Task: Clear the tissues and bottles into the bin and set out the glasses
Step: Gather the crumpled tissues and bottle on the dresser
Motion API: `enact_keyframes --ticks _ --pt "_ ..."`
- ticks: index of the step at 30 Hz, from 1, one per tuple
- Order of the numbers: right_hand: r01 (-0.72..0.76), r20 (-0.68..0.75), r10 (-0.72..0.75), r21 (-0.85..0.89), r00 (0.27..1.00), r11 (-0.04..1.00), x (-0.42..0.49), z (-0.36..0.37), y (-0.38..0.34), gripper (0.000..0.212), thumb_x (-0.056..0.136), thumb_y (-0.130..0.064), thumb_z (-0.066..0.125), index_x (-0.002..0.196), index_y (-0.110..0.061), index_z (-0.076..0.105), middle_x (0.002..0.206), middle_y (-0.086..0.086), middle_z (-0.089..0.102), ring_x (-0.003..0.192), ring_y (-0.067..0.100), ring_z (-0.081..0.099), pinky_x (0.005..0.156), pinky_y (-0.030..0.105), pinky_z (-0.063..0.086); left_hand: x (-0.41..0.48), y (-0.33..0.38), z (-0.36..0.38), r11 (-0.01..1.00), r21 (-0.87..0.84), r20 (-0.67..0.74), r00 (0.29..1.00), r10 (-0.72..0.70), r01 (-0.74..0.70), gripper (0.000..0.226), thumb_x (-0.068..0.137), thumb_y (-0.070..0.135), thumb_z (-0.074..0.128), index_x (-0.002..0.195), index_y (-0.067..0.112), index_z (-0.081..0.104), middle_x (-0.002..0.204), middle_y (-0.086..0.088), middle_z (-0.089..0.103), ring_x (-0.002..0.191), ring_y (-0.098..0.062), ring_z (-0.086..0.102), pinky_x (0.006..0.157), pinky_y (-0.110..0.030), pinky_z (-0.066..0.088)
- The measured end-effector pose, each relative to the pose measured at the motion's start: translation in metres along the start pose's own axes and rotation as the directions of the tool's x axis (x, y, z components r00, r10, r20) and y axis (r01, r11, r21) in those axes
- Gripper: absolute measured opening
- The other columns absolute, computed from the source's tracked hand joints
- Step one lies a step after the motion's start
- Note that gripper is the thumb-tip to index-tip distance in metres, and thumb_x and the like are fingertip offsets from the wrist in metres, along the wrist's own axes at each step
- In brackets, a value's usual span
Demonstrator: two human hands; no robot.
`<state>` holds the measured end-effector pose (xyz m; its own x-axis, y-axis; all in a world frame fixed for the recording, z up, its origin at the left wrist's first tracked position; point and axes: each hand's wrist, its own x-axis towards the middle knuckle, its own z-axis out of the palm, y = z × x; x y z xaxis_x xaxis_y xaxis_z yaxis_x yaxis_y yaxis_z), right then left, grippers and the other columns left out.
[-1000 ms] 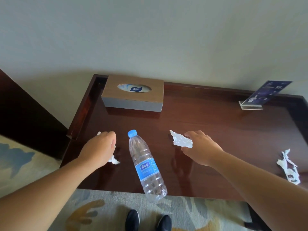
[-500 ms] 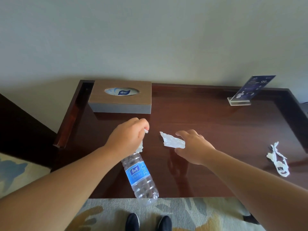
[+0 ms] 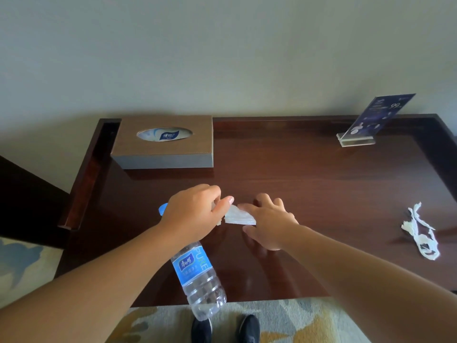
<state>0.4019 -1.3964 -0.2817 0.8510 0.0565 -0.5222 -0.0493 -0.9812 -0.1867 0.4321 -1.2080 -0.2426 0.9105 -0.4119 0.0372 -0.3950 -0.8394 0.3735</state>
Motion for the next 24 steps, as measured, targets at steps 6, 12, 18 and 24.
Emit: enact_keyframes --ticks 6,12,18,24 --pt "0.029 -0.038 -0.026 0.087 0.999 0.996 -0.001 -0.001 0.002 0.033 0.084 0.004 0.042 0.105 -0.017 0.057 0.11 0.004 0.044 0.095 0.026 0.046 0.072 0.033 0.046 0.004 0.002 0.001 0.998 -0.035 0.077 0.996 -0.05 0.053 0.029 0.089 0.042 0.052 0.07 0.025 0.037 0.075 0.006 0.041 0.06 -0.015 0.046 0.053 -0.03 0.032" --pt "-0.062 -0.135 0.12 0.371 0.984 0.927 -0.019 -0.023 0.014 0.029 0.073 0.004 0.042 0.079 -0.02 0.057 0.091 0.0 0.059 0.076 0.019 0.056 0.052 0.025 0.038 0.012 0.016 -0.003 0.992 -0.129 0.157 0.988 0.015 0.005 0.022 0.085 0.01 0.049 0.08 0.027 0.036 0.085 0.006 0.036 0.061 -0.014 0.045 0.05 -0.029 0.032" --pt "-0.041 -0.265 0.235 0.579 0.935 0.814 -0.05 -0.055 0.013 0.025 0.074 -0.004 0.047 0.072 -0.026 0.059 0.073 -0.009 0.06 0.06 0.01 0.055 0.044 0.02 0.036 0.021 0.051 -0.017 0.931 -0.342 0.07 0.985 0.159 -0.126 0.021 0.094 0.008 0.042 0.104 0.025 0.048 0.105 0.011 0.046 0.083 -0.01 0.05 0.07 -0.031 0.043" --pt "0.069 -0.206 0.377 0.936 0.903 0.346 -0.082 -0.074 0.013 0.016 0.08 -0.007 0.06 0.085 -0.02 0.066 0.085 0.004 0.073 0.073 0.012 0.072 0.067 0.026 0.058 0.023 0.095 -0.024 0.814 -0.52 0.026 0.948 0.319 -0.259 0.025 0.099 0.03 0.042 0.12 0.041 0.047 0.119 0.016 0.047 0.103 0.003 0.051 0.084 -0.024 0.046"
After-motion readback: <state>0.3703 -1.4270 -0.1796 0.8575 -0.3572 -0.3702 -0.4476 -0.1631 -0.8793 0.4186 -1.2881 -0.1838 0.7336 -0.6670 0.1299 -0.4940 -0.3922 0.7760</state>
